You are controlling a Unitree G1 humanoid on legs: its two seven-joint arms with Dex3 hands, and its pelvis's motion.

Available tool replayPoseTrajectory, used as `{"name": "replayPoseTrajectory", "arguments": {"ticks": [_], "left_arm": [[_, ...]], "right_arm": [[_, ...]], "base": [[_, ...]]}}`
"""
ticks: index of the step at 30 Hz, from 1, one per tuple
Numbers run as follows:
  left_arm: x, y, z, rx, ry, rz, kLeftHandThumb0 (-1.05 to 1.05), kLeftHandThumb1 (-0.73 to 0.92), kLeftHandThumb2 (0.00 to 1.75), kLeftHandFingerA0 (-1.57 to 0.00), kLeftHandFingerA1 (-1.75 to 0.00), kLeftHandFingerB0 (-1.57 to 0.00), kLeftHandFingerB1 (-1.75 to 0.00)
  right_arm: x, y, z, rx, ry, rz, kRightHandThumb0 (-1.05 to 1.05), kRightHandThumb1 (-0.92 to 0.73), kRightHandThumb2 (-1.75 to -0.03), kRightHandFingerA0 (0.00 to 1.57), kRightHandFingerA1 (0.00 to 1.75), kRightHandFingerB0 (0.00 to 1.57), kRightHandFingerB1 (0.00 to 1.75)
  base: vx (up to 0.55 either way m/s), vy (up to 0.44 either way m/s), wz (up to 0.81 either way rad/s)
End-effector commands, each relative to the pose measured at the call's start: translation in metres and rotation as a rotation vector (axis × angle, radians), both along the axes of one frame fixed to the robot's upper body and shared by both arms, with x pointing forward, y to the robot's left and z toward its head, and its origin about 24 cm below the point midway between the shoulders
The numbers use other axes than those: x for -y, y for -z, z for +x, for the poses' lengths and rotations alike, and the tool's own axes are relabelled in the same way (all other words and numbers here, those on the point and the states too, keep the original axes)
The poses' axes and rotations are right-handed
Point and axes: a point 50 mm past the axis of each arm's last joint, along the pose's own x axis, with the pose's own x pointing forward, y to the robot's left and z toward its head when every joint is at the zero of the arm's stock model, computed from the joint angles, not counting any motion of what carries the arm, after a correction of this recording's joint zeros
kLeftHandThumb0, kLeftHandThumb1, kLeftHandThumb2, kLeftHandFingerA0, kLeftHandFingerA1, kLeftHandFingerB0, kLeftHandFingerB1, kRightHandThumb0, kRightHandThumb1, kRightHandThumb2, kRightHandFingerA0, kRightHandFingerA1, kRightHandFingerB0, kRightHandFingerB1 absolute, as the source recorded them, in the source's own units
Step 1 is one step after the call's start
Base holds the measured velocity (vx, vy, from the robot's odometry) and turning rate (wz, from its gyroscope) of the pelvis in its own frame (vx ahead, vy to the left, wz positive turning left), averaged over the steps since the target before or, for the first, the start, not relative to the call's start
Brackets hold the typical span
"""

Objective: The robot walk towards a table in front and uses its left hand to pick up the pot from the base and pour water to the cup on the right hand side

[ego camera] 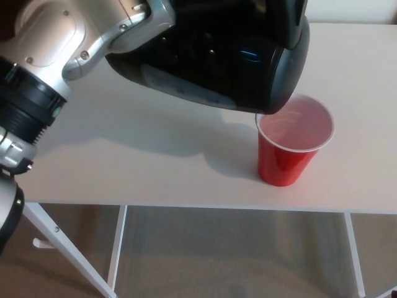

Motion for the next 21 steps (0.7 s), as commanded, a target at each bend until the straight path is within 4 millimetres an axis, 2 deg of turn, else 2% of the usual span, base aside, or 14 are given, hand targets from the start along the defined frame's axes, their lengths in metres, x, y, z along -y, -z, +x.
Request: {"name": "replayPoseTrajectory", "arguments": {"ticks": [1, 2, 3, 6, 7, 18, 19, 21], "left_arm": [[-0.0034, -0.0100, -0.0032, 0.140, 0.036, 0.062, -0.43, 0.59, 0.63, -1.06, -1.70, -0.83, -0.82], [-0.0035, -0.0102, -0.0037, 0.143, 0.038, 0.068, -0.43, 0.59, 0.63, -1.06, -1.70, -0.83, -0.82], [-0.0036, -0.0103, -0.0038, 0.144, 0.040, 0.075, -0.43, 0.57, 0.62, -1.06, -1.70, -0.84, -0.80], [-0.0034, -0.0090, -0.0043, 0.137, 0.056, 0.071, -0.50, 0.51, 0.67, -1.09, -1.64, -0.83, -0.76], [-0.0031, -0.0079, -0.0045, 0.141, 0.062, 0.069, -0.42, 0.54, 0.61, -1.07, -1.68, -0.86, -0.75], [-0.0032, -0.0069, -0.0052, 0.160, 0.075, 0.079, -0.42, 0.55, 0.61, -1.07, -1.66, -0.86, -0.72], [-0.0034, -0.0026, -0.0042, 0.115, 0.098, 0.026, -0.40, 0.58, 0.63, -1.01, -1.75, -0.84, -0.88], [-0.0035, -0.0008, -0.0036, 0.096, 0.109, 0.002, -0.40, 0.58, 0.63, -1.01, -1.75, -0.84, -0.88]], "right_arm": [[0.0068, -0.0029, -0.0014, -0.012, 0.002, -0.025, -0.42, -0.26, -0.79, 0.56, 0.85, 0.50, 0.70], [0.0072, -0.0030, -0.0016, -0.013, 0.000, -0.027, -0.42, -0.26, -0.79, 0.56, 0.85, 0.50, 0.70], [0.0072, -0.0031, -0.0015, -0.013, 0.000, -0.026, -0.41, -0.21, -0.88, 0.58, 0.81, 0.49, 0.72], [0.0071, -0.0029, -0.0010, -0.015, 0.013, -0.022, -0.37, -0.23, -0.88, 0.59, 0.82, 0.51, 0.73], [0.0070, -0.0028, -0.0010, -0.014, 0.015, -0.021, -0.37, -0.22, -0.88, 0.58, 0.82, 0.52, 0.73], [0.0059, -0.0032, 0.0008, -0.004, 0.016, -0.010, -0.39, -0.20, -0.89, 0.55, 0.80, 0.51, 0.74], [0.0059, -0.0038, 0.0015, -0.003, 0.006, -0.019, -0.42, -0.19, -0.90, 0.58, 0.82, 0.54, 0.76], [0.0060, -0.0041, 0.0017, -0.002, 0.002, -0.024, -0.42, -0.19, -0.90, 0.58, 0.82, 0.54, 0.76]], "base": [[0.00, 0.000, 0.00], [0.00, 0.000, 0.00], [0.00, 0.000, 0.00], [0.00, 0.000, 0.00], [0.00, 0.000, 0.00], [0.00, 0.000, 0.00], [0.00, 0.000, 0.00], [0.00, 0.000, 0.00]]}}
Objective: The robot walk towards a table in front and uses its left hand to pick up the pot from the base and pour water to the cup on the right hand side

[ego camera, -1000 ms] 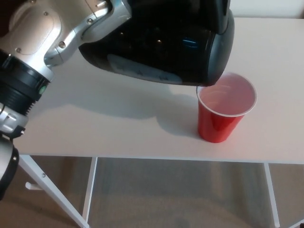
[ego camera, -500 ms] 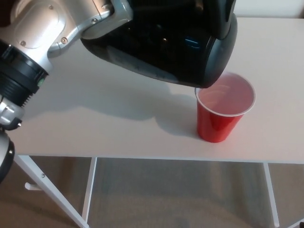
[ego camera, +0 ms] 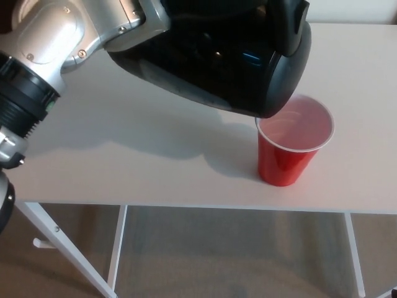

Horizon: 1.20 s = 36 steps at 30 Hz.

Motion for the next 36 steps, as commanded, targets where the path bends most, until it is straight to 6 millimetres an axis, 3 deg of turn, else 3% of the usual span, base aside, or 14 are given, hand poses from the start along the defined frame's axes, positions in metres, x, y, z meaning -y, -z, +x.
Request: {"name": "replayPoseTrajectory", "arguments": {"ticks": [1, 4, 5, 6, 10, 11, 13, 14, 18, 22, 25, 26, 28, 36], "left_arm": [[-0.001, -0.004, -0.001, -0.056, 0.056, -0.101, -0.34, 0.42, 0.87, -1.31, -1.41, -0.80, -0.86], [-0.002, -0.003, -0.001, -0.143, 0.065, -0.194, -0.34, 0.42, 0.87, -1.31, -1.41, -0.80, -0.86], [-0.005, -0.004, 0.002, -0.289, 0.034, -0.281, -0.30, 0.59, 0.61, -0.99, -1.72, -0.80, -0.57], [-0.009, -0.006, 0.005, -0.389, 0.002, -0.371, -0.14, 0.67, 0.58, -0.82, -1.71, -0.72, -1.13], [-0.014, -0.007, 0.007, -0.454, -0.035, -0.455, -0.14, 0.67, 0.58, -0.82, -1.71, -0.72, -1.13], [-0.026, -0.012, 0.015, -0.576, -0.071, -0.609, -0.09, 0.74, 0.60, -0.79, -1.75, -0.65, -1.45], [-0.031, -0.013, 0.018, -0.638, -0.083, -0.672, -0.09, 0.74, 0.60, -0.79, -1.75, -0.65, -1.45], [-0.038, -0.015, 0.023, -0.683, -0.101, -0.752, -0.11, 0.80, 0.64, -0.89, -1.60, -0.73, -1.18], [-0.060, -0.016, 0.037, -0.855, -0.150, -0.987, -0.12, 0.82, 0.65, -1.11, -1.37, -0.77, -1.08], [-0.066, -0.015, 0.040, -0.911, -0.155, -1.062, -0.12, 0.82, 0.65, -1.11, -1.37, -0.77, -1.08], [-0.089, -0.012, 0.051, -1.089, -0.113, -1.328, -0.13, 0.83, 0.67, -1.05, -1.42, -0.78, -1.10], [-0.089, -0.012, 0.051, -1.091, -0.113, -1.328, -0.13, 0.83, 0.67, -1.05, -1.42, -0.78, -1.10], [-0.113, 0.001, 0.058, -1.255, -0.018, -1.548, -0.09, 0.78, 0.80, -1.03, -1.46, -0.77, -1.12], [-0.137, 0.015, 0.061, -1.332, 0.002, -1.736, -0.10, 0.74, 0.76, -0.93, -1.56, -0.68, -1.19]], "right_arm": [[0.005, -0.003, 0.000, -0.009, 0.001, -0.022, -0.42, -0.22, -0.89, 0.58, 0.81, 0.51, 0.73], [0.005, -0.003, 0.000, -0.012, -0.002, -0.023, -0.42, -0.22, -0.89, 0.58, 0.81, 0.51, 0.73], [0.005, -0.003, 0.000, -0.012, -0.001, -0.022, -0.41, -0.22, -0.88, 0.55, 0.79, 0.50, 0.72], [0.005, -0.003, 0.000, -0.012, -0.002, -0.022, -0.40, -0.22, -0.89, 0.57, 0.81, 0.50, 0.72], [0.005, -0.003, 0.001, -0.013, -0.004, -0.024, -0.40, -0.22, -0.89, 0.57, 0.81, 0.50, 0.72], [0.005, -0.003, 0.001, -0.025, -0.011, -0.038, -0.36, -0.30, -0.79, 0.58, 0.83, 0.50, 0.68], [0.005, -0.003, 0.001, -0.030, -0.014, -0.044, -0.36, -0.30, -0.79, 0.58, 0.83, 0.50, 0.68], [0.005, -0.003, 0.001, -0.031, -0.015, -0.044, -0.35, -0.30, -0.79, 0.58, 0.84, 0.50, 0.68], [0.005, -0.002, 0.000, -0.033, -0.020, -0.042, -0.37, -0.30, -0.79, 0.57, 0.85, 0.49, 0.69], [0.004, -0.001, -0.001, -0.035, -0.022, -0.043, -0.37, -0.30, -0.79, 0.57, 0.85, 0.49, 0.69], [0.004, -0.001, -0.001, -0.035, -0.011, -0.040, -0.35, -0.30, -0.78, 0.57, 0.83, 0.52, 0.70], [0.004, -0.001, -0.001, -0.035, -0.011, -0.040, -0.35, -0.30, -0.78, 0.57, 0.83, 0.52, 0.70], [0.004, 0.000, -0.003, -0.034, -0.018, -0.030, -0.37, -0.26, -0.81, 0.53, 0.79, 0.50, 0.70], [0.003, 0.001, -0.004, -0.045, -0.021, -0.039, -0.29, -0.25, -0.87, 0.52, 0.76, 0.49, 0.70]], "base": [[0.00, 0.000, 0.00], [0.00, 0.000, 0.00], [0.00, 0.000, 0.00], [0.00, 0.000, 0.00], [0.00, 0.000, 0.00], [0.00, 0.000, 0.00], [0.00, 0.000, 0.00], [0.00, 0.000, 0.00], [0.00, 0.000, 0.00], [0.00, 0.000, 0.00], [0.00, 0.000, 0.00], [0.00, 0.000, 0.00], [0.00, 0.000, 0.00], [0.00, 0.000, 0.00]]}}
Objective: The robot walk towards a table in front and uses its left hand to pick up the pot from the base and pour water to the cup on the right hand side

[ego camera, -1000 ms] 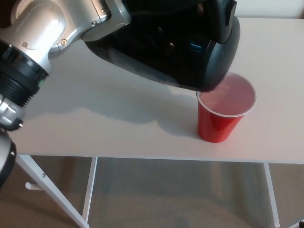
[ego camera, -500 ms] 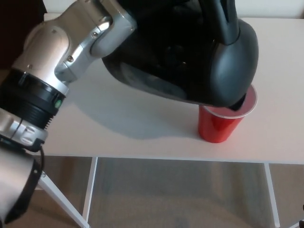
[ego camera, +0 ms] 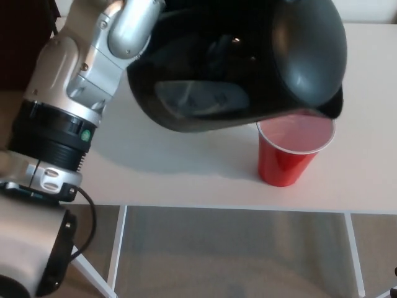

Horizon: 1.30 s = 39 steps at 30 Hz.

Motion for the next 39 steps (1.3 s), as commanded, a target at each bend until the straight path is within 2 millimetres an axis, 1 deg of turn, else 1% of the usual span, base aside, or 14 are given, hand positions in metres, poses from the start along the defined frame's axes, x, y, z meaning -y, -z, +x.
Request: {"name": "replayPoseTrajectory", "arguments": {"ticks": [1, 3, 4, 6, 7, 11, 14, 18, 21, 22, 29, 33, 34, 39], "left_arm": [[-0.106, 0.025, 0.039, -0.708, 0.032, -1.063, -0.10, 0.74, 0.76, -0.93, -1.56, -0.68, -1.19], [-0.108, 0.027, 0.039, -0.717, 0.033, -1.084, -0.09, 0.74, 0.78, -0.93, -1.63, -0.68, -1.21], [-0.111, 0.030, 0.038, -0.725, 0.035, -1.111, -0.10, 0.75, 0.76, -0.84, -1.69, -0.65, -1.21], [-0.113, 0.034, 0.038, -0.732, 0.037, -1.145, -0.10, 0.76, 0.76, -0.83, -1.71, -0.65, -1.22], [-0.113, 0.037, 0.038, -0.737, 0.031, -1.150, -0.07, 0.76, 0.74, -0.94, -1.64, -0.70, -1.18], [-0.115, 0.052, 0.037, -0.768, 0.011, -1.179, 0.00, 0.80, 0.74, -0.89, -1.69, -0.67, -1.20], [-0.116, 0.058, 0.037, -0.778, -0.003, -1.186, -0.10, 0.77, 0.74, -0.89, -1.65, -0.68, -1.15], [-0.115, 0.102, 0.033, -0.851, -0.074, -1.204, -0.12, 0.74, 0.76, -0.96, -1.56, -0.72, -1.18], [-0.115, 0.103, 0.033, -0.857, -0.074, -1.208, -0.12, 0.74, 0.76, -0.96, -1.56, -0.72, -1.18], [-0.112, 0.115, 0.031, -0.881, -0.071, -1.219, -0.11, 0.73, 0.81, -0.97, -1.58, -0.74, -1.20], [-0.098, 0.152, 0.022, -0.964, -0.104, -1.237, -0.11, 0.70, 0.83, -0.95, -1.56, -0.71, -1.18], [-0.095, 0.156, 0.020, -0.975, -0.108, -1.241, -0.11, 0.70, 0.83, -0.95, -1.56, -0.71, -1.18], [-0.090, 0.159, 0.020, -0.983, -0.108, -1.243, -0.08, 0.73, 0.81, -0.91, -1.59, -0.71, -1.23], [-0.077, 0.164, 0.016, -1.011, -0.105, -1.207, -0.10, 0.76, 0.74, -0.80, -1.66, -0.66, -1.23]], "right_arm": [[0.005, 0.001, -0.005, -0.036, 0.004, -0.030, -0.29, -0.25, -0.87, 0.52, 0.76, 0.49, 0.70], [0.005, 0.000, -0.005, -0.033, 0.006, -0.027, -0.31, -0.24, -0.88, 0.52, 0.76, 0.49, 0.70], [0.006, 0.000, -0.005, -0.033, 0.010, -0.025, -0.31, -0.24, -0.87, 0.53, 0.76, 0.50, 0.71], [0.006, 0.000, -0.005, -0.036, 0.008, -0.029, -0.31, -0.24, -0.87, 0.53, 0.76, 0.50, 0.71], [0.006, 0.000, -0.005, -0.035, 0.001, -0.031, -0.32, -0.23, -0.88, 0.54, 0.77, 0.50, 0.71], [0.006, 0.001, -0.006, -0.039, -0.002, -0.035, -0.30, -0.24, -0.87, 0.54, 0.76, 0.50, 0.71], [0.006, 0.001, -0.006, -0.038, -0.006, -0.034, -0.30, -0.24, -0.87, 0.54, 0.76, 0.50, 0.71], [0.004, 0.003, -0.009, -0.048, -0.009, -0.037, -0.30, -0.24, -0.86, 0.58, 0.78, 0.52, 0.71], [0.004, 0.003, -0.009, -0.048, -0.009, -0.037, -0.30, -0.24, -0.86, 0.58, 0.78, 0.52, 0.71], [0.003, 0.002, -0.006, -0.045, -0.009, -0.030, -0.29, -0.23, -0.88, 0.52, 0.75, 0.50, 0.71], [0.002, -0.001, 0.000, -0.041, -0.042, -0.049, -0.32, -0.24, -0.88, 0.56, 0.77, 0.50, 0.71], [0.003, -0.001, 0.001, -0.041, -0.048, -0.054, -0.32, -0.24, -0.88, 0.56, 0.77, 0.50, 0.71], [0.002, -0.003, 0.004, -0.033, -0.047, -0.053, -0.33, -0.29, -0.78, 0.55, 0.79, 0.51, 0.70], [0.002, -0.004, 0.006, -0.029, -0.042, -0.055, -0.31, -0.24, -0.86, 0.59, 0.79, 0.52, 0.72]], "base": [[0.00, 0.000, 0.00], [0.00, 0.000, 0.00], [0.00, 0.000, 0.00], [0.00, 0.000, 0.00], [0.00, 0.000, 0.00], [0.00, 0.000, 0.00], [0.00, 0.000, 0.00], [0.00, 0.000, 0.00], [0.00, 0.000, 0.00], [0.00, 0.000, 0.00], [0.00, 0.000, 0.00], [0.00, 0.000, 0.00], [0.00, 0.000, 0.00], [0.00, 0.000, 0.00]]}}
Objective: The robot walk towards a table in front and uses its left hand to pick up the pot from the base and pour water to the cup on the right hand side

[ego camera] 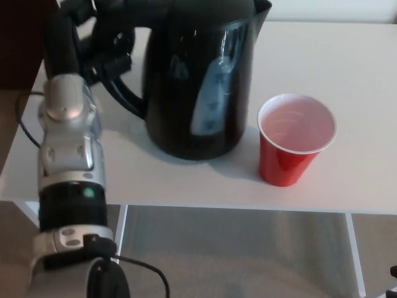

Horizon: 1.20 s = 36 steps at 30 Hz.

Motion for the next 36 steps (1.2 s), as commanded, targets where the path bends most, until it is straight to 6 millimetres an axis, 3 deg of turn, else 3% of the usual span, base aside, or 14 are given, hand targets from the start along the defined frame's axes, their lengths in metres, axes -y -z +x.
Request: {"name": "replayPoseTrajectory", "arguments": {"ticks": [1, 4, 8, 9, 10, 13, 14, 19, 27, 28, 33, 34, 35, 36], "left_arm": [[0.009, 0.009, -0.004, -0.058, 0.024, -0.105, -0.10, 0.76, 0.74, -0.80, -1.66, -0.66, -1.23], [0.013, 0.011, -0.004, -0.060, 0.033, -0.076, -0.06, 0.82, 0.62, -0.79, -1.68, -0.67, -1.21], [0.014, 0.011, -0.005, -0.058, 0.042, -0.068, -0.06, 0.82, 0.62, -0.79, -1.68, -0.67, -1.21], [0.013, 0.006, -0.006, -0.058, 0.115, -0.049, -0.30, 0.64, 0.59, -0.50, -0.42, -0.29, -0.31], [0.013, 0.003, -0.006, -0.058, 0.175, -0.042, -0.24, 0.54, 0.99, -0.01, -0.49, 0.00, -0.48], [0.012, 0.001, -0.006, -0.060, 0.224, -0.044, -0.24, 0.54, 0.99, -0.01, -0.49, 0.00, -0.48], [0.007, -0.008, -0.004, -0.044, 0.264, -0.008, -0.61, 0.39, 0.70, 0.00, 0.00, 0.00, -0.05], [-0.011, -0.038, 0.000, -0.020, 0.388, 0.093, -0.66, 0.42, 0.74, 0.00, 0.00, 0.00, -0.05], [-0.024, -0.057, -0.004, -0.095, 0.542, 0.236, -0.67, 0.40, 0.78, 0.00, 0.00, 0.00, -0.04], [-0.029, -0.062, -0.006, -0.137, 0.602, 0.300, -0.82, 0.42, 0.58, 0.00, 0.00, 0.00, 0.00], [-0.034, -0.066, -0.008, -0.189, 0.660, 0.368, -0.77, 0.45, 0.55, 0.00, 0.00, 0.00, 0.00], [-0.044, -0.069, -0.011, -0.231, 0.723, 0.473, -0.72, 0.45, 0.54, 0.00, 0.00, 0.00, 0.00], [-0.050, -0.069, -0.014, -0.269, 0.752, 0.567, -0.73, 0.42, 0.80, 0.00, -0.01, 0.00, 0.00], [-0.052, -0.068, -0.015, -0.290, 0.758, 0.630, -0.73, 0.42, 0.80, 0.00, -0.01, 0.00, 0.00]], "right_arm": [[0.006, -0.002, -0.001, -0.019, 0.009, -0.032, -0.31, -0.24, -0.86, 0.59, 0.79, 0.52, 0.72], [0.006, -0.003, -0.001, -0.014, -0.012, -0.045, -0.31, -0.26, -0.85, 0.61, 0.80, 0.52, 0.71], [0.006, -0.002, -0.001, -0.017, -0.008, -0.047, -0.31, -0.26, -0.85, 0.61, 0.80, 0.52, 0.71], [0.005, -0.004, 0.003, -0.014, -0.016, -0.050, -0.32, -0.25, -0.85, 0.62, 0.80, 0.52, 0.71], [0.005, -0.005, 0.005, -0.012, -0.020, -0.051, -0.34, -0.23, -0.86, 0.62, 0.80, 0.53, 0.71], [0.005, -0.005, 0.006, -0.011, -0.022, -0.053, -0.34, -0.23, -0.86, 0.62, 0.80, 0.53, 0.71], [0.005, -0.007, 0.008, -0.005, -0.023, -0.054, -0.32, -0.24, -0.86, 0.60, 0.80, 0.51, 0.71], [0.006, -0.009, 0.011, 0.006, -0.027, -0.053, -0.33, -0.23, -0.85, 0.61, 0.81, 0.51, 0.72], [0.007, -0.010, 0.011, 0.005, -0.034, -0.060, -0.34, -0.24, -0.85, 0.60, 0.80, 0.51, 0.72], [0.008, -0.010, 0.011, 0.004, -0.033, -0.060, -0.33, -0.24, -0.85, 0.61, 0.80, 0.51, 0.71], [0.008, -0.010, 0.011, -0.001, -0.032, -0.062, -0.33, -0.25, -0.85, 0.60, 0.80, 0.50, 0.71], [0.009, -0.011, 0.011, 0.000, -0.030, -0.061, -0.31, -0.24, -0.84, 0.60, 0.80, 0.52, 0.71], [0.010, -0.011, 0.010, -0.002, -0.031, -0.064, -0.31, -0.24, -0.84, 0.60, 0.79, 0.52, 0.71], [0.010, -0.011, 0.009, -0.005, -0.034, -0.068, -0.31, -0.24, -0.84, 0.60, 0.79, 0.52, 0.71]], "base": [[0.00, 0.000, 0.00], [0.00, 0.000, 0.00], [0.00, 0.000, 0.00], [0.00, 0.000, 0.00], [0.00, 0.000, 0.00], [0.00, 0.000, 0.00], [0.00, 0.000, 0.00], [0.00, 0.000, 0.00], [0.00, 0.000, 0.00], [0.00, 0.000, 0.00], [0.00, 0.000, 0.00], [0.00, 0.000, 0.00], [0.00, 0.000, 0.00], [0.00, 0.000, 0.00]]}}
